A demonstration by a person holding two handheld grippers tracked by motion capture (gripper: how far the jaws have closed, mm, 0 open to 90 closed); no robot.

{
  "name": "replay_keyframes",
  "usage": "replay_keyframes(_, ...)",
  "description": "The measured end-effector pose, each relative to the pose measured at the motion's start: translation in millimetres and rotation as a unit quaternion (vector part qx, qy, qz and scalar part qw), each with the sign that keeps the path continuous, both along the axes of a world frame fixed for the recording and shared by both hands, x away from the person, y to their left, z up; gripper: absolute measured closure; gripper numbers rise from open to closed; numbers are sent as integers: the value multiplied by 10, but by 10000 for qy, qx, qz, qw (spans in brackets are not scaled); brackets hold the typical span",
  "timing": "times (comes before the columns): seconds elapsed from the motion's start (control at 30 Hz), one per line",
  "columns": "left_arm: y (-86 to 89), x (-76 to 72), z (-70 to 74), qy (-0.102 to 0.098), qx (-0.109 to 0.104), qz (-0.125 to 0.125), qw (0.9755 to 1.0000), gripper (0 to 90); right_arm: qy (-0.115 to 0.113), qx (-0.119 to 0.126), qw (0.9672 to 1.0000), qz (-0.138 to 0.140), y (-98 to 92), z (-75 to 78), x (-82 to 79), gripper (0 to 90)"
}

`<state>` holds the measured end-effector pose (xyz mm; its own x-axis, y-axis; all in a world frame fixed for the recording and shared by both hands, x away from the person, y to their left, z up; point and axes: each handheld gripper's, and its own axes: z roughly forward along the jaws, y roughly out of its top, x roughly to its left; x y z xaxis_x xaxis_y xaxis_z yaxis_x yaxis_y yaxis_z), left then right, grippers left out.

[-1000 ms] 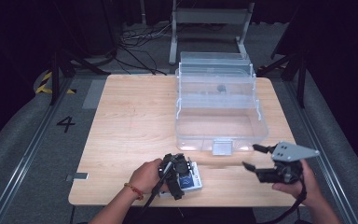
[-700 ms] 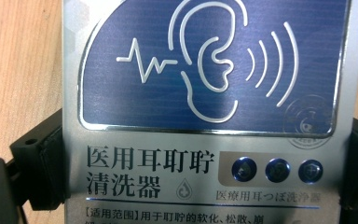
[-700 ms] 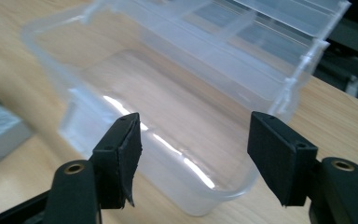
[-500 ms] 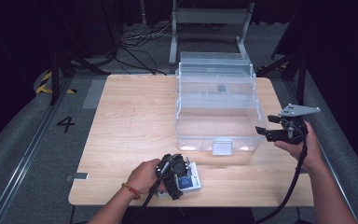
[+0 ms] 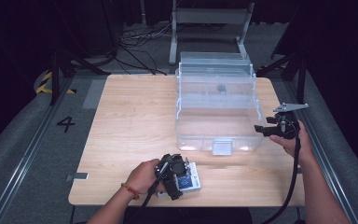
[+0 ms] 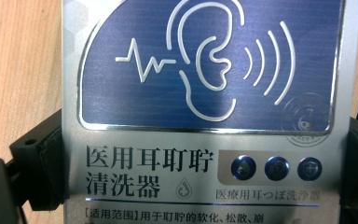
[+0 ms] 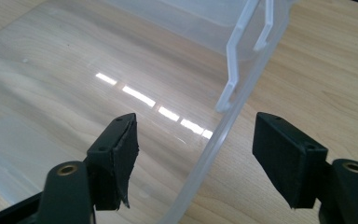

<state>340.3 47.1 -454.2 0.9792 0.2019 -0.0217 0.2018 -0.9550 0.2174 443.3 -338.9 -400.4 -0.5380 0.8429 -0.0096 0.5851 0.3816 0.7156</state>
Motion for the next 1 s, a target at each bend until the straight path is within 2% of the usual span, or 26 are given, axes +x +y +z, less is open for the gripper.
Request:
replay_keyframes(0.07, 1, 0, 3, 3, 13, -7, 10000, 44, 2, -4, 10000, 2, 2, -14, 5, 327)
replay_keyframes(0.13, 6, 1, -6, -9, -57, -21, 10000, 45, 30, 94, 9999, 64, 15, -61, 12, 360)
replay_keyframes(0.23, -3, 5, -4, -7, -29, -44, 10000, 45, 116, -29, 9998, 180, 60, -137, 31, 387)
replay_keyframes(0.37, -2, 6, -3, -9, -18, -57, 10000, 45, 149, 42, 9998, 149, 52, -167, 29, 396)
replay_keyframes(0.53, -6, 3, 2, 7, 8, -42, 10000, 46, 59, 1, 9999, 149, 45, -151, 7, 445)
replay_keyframes(0.63, -10, -1, -1, -23, -13, -13, 10000, 46, -29, 51, 9999, 153, 40, -134, -15, 521)
replay_keyframes(0.77, -20, -5, 3, -11, 20, -31, 10000, 47, -46, 92, 9997, 204, 92, -126, -31, 526)
replay_keyframes(0.83, -24, -15, 6, 19, 10, -21, 10000, 47, -37, 33, 9997, 228, 136, -119, -40, 525)
replay_keyframes(1.0, -33, -58, 65, 94, -45, -186, 9998, 48, -59, -73, 9996, 281, 231, -112, -75, 525)
